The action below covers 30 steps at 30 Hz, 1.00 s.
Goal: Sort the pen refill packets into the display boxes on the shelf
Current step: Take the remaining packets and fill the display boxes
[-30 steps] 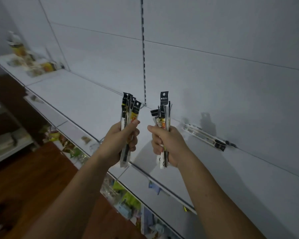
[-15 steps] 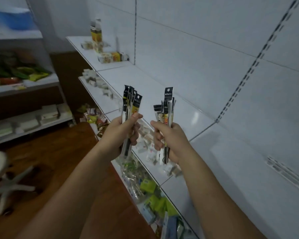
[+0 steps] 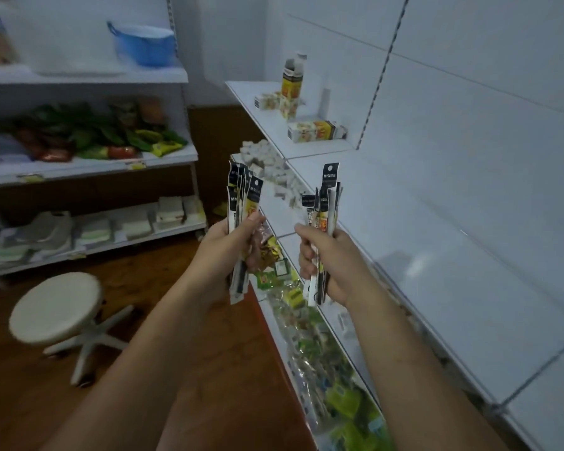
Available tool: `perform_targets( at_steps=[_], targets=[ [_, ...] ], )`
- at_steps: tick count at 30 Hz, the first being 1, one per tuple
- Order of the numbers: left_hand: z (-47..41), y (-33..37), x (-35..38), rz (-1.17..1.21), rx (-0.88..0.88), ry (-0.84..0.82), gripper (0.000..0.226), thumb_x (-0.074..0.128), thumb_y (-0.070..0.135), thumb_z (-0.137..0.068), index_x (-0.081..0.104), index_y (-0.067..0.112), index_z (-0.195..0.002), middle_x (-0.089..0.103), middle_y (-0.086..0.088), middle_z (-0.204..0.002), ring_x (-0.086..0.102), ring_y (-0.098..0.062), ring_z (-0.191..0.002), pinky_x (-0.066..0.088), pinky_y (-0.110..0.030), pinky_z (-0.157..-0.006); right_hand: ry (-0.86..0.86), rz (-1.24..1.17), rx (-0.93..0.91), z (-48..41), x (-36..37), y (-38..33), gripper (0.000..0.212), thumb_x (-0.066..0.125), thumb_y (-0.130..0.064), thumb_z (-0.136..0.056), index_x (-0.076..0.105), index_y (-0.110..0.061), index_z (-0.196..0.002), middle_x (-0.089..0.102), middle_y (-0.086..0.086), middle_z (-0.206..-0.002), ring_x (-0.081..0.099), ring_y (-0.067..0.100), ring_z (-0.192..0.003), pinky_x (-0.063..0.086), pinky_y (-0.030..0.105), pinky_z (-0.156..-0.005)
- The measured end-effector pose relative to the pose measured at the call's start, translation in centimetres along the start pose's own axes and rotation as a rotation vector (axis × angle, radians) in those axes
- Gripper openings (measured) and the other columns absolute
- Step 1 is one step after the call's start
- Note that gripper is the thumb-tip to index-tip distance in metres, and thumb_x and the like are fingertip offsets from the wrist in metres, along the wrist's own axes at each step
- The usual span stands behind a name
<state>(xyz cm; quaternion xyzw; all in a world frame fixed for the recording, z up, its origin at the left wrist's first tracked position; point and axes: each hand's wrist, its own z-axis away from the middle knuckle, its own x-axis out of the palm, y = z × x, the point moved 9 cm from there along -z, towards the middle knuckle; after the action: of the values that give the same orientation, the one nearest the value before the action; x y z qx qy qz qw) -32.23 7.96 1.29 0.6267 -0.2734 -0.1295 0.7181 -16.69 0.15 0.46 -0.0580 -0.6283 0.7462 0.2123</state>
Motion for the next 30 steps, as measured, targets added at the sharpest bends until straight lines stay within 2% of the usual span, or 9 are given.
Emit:
perform_targets(
  at_steps=[4, 15, 18, 26, 30],
  targets=[
    [-5.0, 1.4, -4.1, 0.005, -0.006, 0.084, 0.032, 0.058, 0.034, -0.106, 0.064, 0.005, -0.117, 0.052, -0.002, -0.071, 0.046, -0.019, -0.056, 0.04, -0.032, -0.051, -0.058, 0.0, 0.007, -6.7, 3.1, -0.5, 0.032, 0.073, -0.024, -0.096, 0.056, -0.013, -0.07, 0.045, 0.005, -0.059, 0.036, 0.02, -0.047, 0.039, 0.03, -0.048],
    [-21.6, 5.9, -10.1, -0.085, 0.038, 0.215, 0.029, 0.058, 0.036, -0.105, 0.066, 0.009, -0.114, 0.056, 0.002, -0.068, 0.051, -0.018, -0.054, 0.044, -0.033, -0.053, -0.193, -0.041, 0.035, -26.7, 7.2, -3.9, 0.033, 0.074, -0.028, -0.095, 0.056, -0.015, -0.07, 0.044, 0.005, -0.059, 0.036, 0.022, -0.049, 0.039, 0.031, -0.05],
    [-25.1, 6.7, -11.8, -0.099, 0.05, 0.233, 0.027, 0.057, 0.035, -0.107, 0.065, 0.01, -0.115, 0.055, 0.002, -0.068, 0.05, -0.019, -0.054, 0.044, -0.034, -0.053, -0.201, -0.032, 0.053, -31.0, 8.6, -4.6, 0.031, 0.074, -0.029, -0.095, 0.054, -0.013, -0.076, 0.045, 0.003, -0.058, 0.036, 0.021, -0.049, 0.04, 0.032, -0.051],
    [-35.7, 8.1, -18.8, -0.061, 0.057, 0.221, 0.029, 0.058, 0.036, -0.106, 0.066, 0.011, -0.118, 0.053, 0.001, -0.071, 0.049, -0.018, -0.055, 0.042, -0.034, -0.054, -0.188, 0.009, 0.038, -42.7, 13.3, -6.0, 0.031, 0.073, -0.029, -0.095, 0.054, -0.013, -0.076, 0.045, 0.002, -0.059, 0.036, 0.021, -0.048, 0.04, 0.03, -0.049],
    [-42.1, 9.2, -22.9, -0.029, 0.057, 0.161, 0.03, 0.059, 0.037, -0.105, 0.066, 0.011, -0.119, 0.053, 0.0, -0.073, 0.048, -0.019, -0.055, 0.041, -0.033, -0.053, -0.124, 0.031, 0.035, -49.0, 16.3, -6.6, 0.029, 0.075, -0.03, -0.093, 0.056, -0.009, -0.091, 0.045, 0.002, -0.059, 0.036, 0.02, -0.047, 0.038, 0.03, -0.049]
  ],
)
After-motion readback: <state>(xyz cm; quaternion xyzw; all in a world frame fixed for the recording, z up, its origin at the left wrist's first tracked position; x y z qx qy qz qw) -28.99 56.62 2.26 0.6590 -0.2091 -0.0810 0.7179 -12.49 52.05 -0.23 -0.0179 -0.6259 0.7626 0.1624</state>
